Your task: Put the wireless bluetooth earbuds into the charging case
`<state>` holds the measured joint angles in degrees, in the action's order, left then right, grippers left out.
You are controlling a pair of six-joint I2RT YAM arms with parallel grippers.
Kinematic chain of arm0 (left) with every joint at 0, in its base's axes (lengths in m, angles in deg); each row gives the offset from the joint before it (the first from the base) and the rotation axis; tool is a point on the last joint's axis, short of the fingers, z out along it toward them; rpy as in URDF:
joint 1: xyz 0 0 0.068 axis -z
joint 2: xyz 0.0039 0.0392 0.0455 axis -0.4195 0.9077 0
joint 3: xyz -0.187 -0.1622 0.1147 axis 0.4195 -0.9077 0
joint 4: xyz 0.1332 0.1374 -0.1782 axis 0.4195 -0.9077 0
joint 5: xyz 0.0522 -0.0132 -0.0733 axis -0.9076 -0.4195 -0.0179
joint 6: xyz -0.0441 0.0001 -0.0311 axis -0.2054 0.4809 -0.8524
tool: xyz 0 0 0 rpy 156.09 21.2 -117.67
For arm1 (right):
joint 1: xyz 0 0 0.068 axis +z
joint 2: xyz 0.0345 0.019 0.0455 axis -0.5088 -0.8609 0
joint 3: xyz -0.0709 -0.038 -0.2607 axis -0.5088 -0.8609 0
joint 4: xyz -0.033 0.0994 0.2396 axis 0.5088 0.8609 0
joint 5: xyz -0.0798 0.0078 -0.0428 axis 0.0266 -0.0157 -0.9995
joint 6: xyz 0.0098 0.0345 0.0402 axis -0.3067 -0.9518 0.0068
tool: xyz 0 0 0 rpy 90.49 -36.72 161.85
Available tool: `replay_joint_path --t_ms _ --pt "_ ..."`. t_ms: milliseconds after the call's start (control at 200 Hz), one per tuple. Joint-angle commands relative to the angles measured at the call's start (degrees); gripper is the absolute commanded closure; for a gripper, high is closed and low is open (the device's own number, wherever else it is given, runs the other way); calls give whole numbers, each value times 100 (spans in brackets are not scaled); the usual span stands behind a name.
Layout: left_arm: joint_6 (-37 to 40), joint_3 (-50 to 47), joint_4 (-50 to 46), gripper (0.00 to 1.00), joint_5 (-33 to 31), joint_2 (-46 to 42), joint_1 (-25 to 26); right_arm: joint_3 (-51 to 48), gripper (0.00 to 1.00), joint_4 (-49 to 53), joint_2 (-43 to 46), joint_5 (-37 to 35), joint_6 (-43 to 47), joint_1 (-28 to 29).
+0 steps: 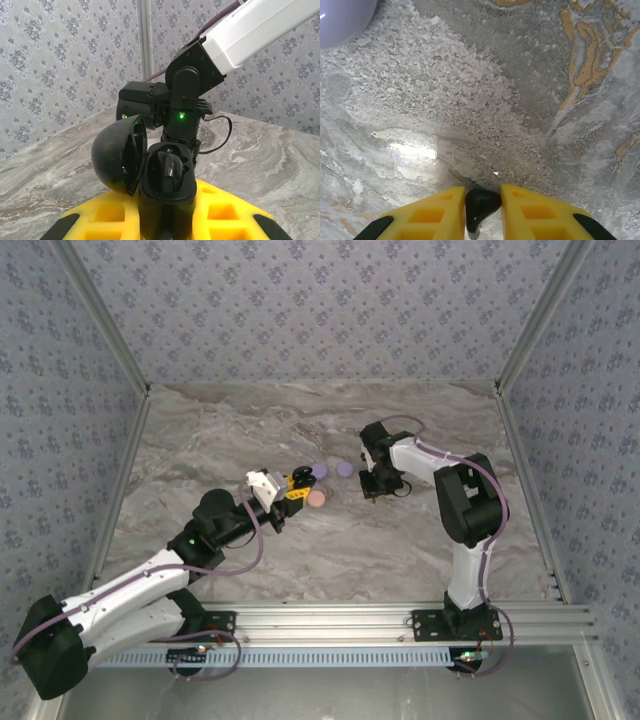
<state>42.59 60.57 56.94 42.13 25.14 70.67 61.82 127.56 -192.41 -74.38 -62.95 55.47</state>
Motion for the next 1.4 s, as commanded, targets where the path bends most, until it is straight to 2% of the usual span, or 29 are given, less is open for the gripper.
replay_joint_path --t_ms 0,180,395,565,700,835,1049,1399 --pt "-4 51 11 100 -84 -18 28 -15 74 -62 251 134 -67 47" --pt "-103 42 195 100 -17 130 35 -320 75 -250 1208 -44 -149 79" --pt "-215 102 526 100 116 458 32 -524 76 -231 2922 -125 -430 258" --pt "-299 272 752 100 294 786 34 -626 75 -554 4181 -276 -561 785" --pt "-377 374 971 100 395 1014 48 -922 75 -1328 4836 -464 -749 1337" --pt "-408 480 1039 100 465 1157 80 -1134 76 -1932 5049 -657 -855 1785" --pt "-400 602 1041 100 499 1256 139 -1264 76 -2657 4922 -751 -833 2248" --pt "-388 571 1024 100 484 1206 145 -1228 76 -2582 4679 -879 -886 2447"
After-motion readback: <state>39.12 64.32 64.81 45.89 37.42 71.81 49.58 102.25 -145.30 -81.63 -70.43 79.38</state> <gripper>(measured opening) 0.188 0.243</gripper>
